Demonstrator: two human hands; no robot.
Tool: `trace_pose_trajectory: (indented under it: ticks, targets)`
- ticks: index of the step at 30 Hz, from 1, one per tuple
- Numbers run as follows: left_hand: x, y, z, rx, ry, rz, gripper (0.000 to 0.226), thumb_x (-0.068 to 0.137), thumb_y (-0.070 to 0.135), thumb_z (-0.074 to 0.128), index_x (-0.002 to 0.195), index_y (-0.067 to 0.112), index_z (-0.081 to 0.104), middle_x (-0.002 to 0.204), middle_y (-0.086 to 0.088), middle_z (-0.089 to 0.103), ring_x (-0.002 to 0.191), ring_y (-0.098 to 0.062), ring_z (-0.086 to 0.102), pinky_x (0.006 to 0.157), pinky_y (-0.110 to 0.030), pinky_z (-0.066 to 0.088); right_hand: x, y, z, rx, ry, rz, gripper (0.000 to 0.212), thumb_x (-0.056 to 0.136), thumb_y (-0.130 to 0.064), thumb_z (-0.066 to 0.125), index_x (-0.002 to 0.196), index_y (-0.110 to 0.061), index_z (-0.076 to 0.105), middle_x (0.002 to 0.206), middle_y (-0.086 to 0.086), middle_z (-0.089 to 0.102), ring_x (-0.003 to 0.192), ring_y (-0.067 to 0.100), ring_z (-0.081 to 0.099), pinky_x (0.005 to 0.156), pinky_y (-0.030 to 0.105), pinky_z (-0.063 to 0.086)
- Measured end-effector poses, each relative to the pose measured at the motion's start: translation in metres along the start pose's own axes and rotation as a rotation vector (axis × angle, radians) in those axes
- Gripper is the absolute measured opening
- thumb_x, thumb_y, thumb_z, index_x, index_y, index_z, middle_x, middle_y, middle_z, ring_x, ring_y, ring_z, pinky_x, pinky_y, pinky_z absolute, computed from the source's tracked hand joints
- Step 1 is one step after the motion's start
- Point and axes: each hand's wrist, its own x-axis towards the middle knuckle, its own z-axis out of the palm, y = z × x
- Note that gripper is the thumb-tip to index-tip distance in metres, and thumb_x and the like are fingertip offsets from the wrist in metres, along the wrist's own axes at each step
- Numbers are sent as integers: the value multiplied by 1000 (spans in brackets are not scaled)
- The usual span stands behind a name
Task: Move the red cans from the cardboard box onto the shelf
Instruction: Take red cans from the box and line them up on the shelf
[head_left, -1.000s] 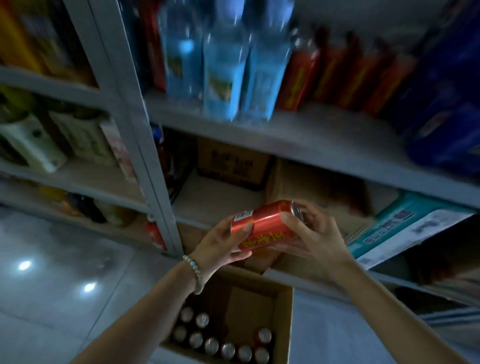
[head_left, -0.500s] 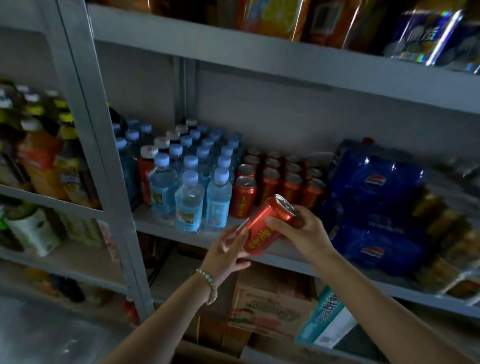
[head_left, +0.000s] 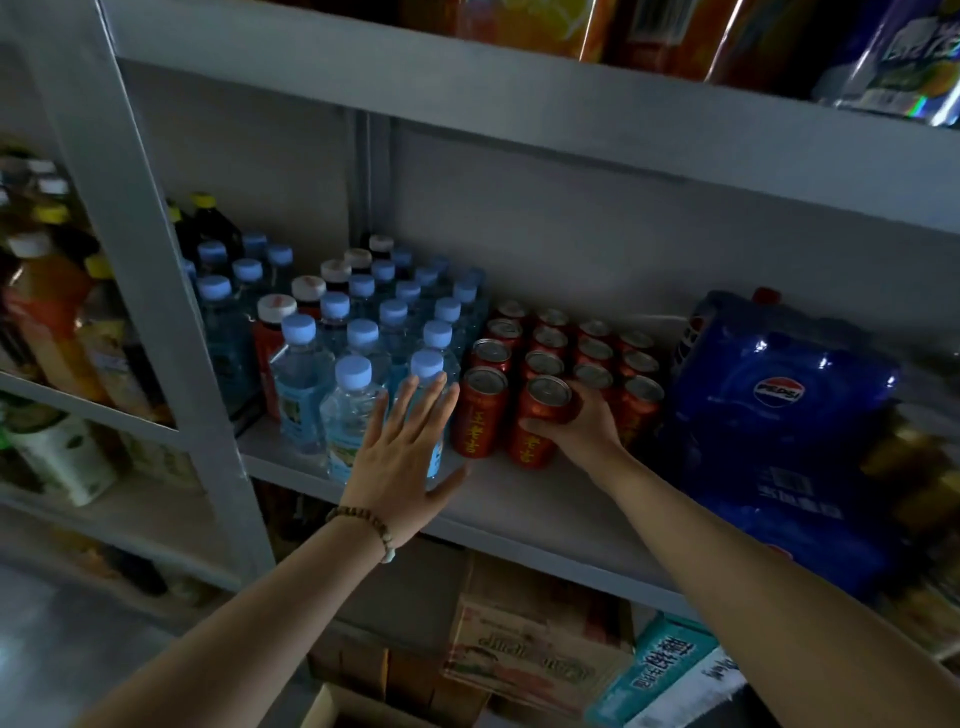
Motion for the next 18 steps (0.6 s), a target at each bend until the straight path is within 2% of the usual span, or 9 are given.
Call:
trace_pose_trajectory:
  ticks: [2, 5, 9, 14, 16, 18]
  targets:
    - [0, -2, 5, 30, -10, 12, 77, 86, 68, 9, 148, 24, 0, 156, 5, 1, 142, -14, -12, 114, -37, -8, 5, 5, 7, -15, -35, -18, 67, 60, -24, 88, 119, -14, 57, 117, -8, 58, 109, 7, 53, 95, 28, 44]
    - [0, -5, 7, 33, -20, 22, 78, 86, 67, 16, 149, 23, 2, 156, 6, -2, 143, -15, -13, 115, -38, -8, 7, 14, 14, -18, -45, -31, 66, 59, -31, 86, 118, -17, 60, 120, -3, 64, 113, 12, 58, 100, 39, 47]
    - [1, -6, 6, 46, -24, 29, 77, 85, 64, 20, 149, 24, 1, 156, 7, -5, 143, -15, -14, 115, -37, -9, 10, 17, 18, -10, -11, -15, 68, 58, -31, 87, 118, -16, 59, 121, 0, 64, 113, 14, 58, 100, 43, 47]
    - [1, -5, 9, 59, -15, 28, 77, 85, 63, 22, 149, 24, 2, 156, 4, -2, 143, -17, -11, 115, -39, -7, 6, 17, 19, -1, 2, 13, 79, 62, -30, 86, 126, -13, 44, 131, 4, 51, 122, 18, 48, 106, 40, 39]
    - [1, -3, 8, 46, -9, 25, 77, 85, 62, 22, 149, 25, 1, 157, 4, -2, 144, -17, -11, 116, -40, -7, 1, 15, 20, 13, -8, -7, 85, 60, -42, 84, 130, -17, 42, 134, 0, 50, 125, 15, 48, 107, 42, 39]
    - [-4, -1, 7, 5, -2, 22, 74, 87, 59, 25, 149, 25, 3, 157, 4, 0, 144, -17, -8, 117, -39, -7, -12, 14, 20, -3, 6, -36, 85, 65, -49, 78, 135, -22, 38, 138, -3, 45, 127, 11, 44, 107, 36, 38]
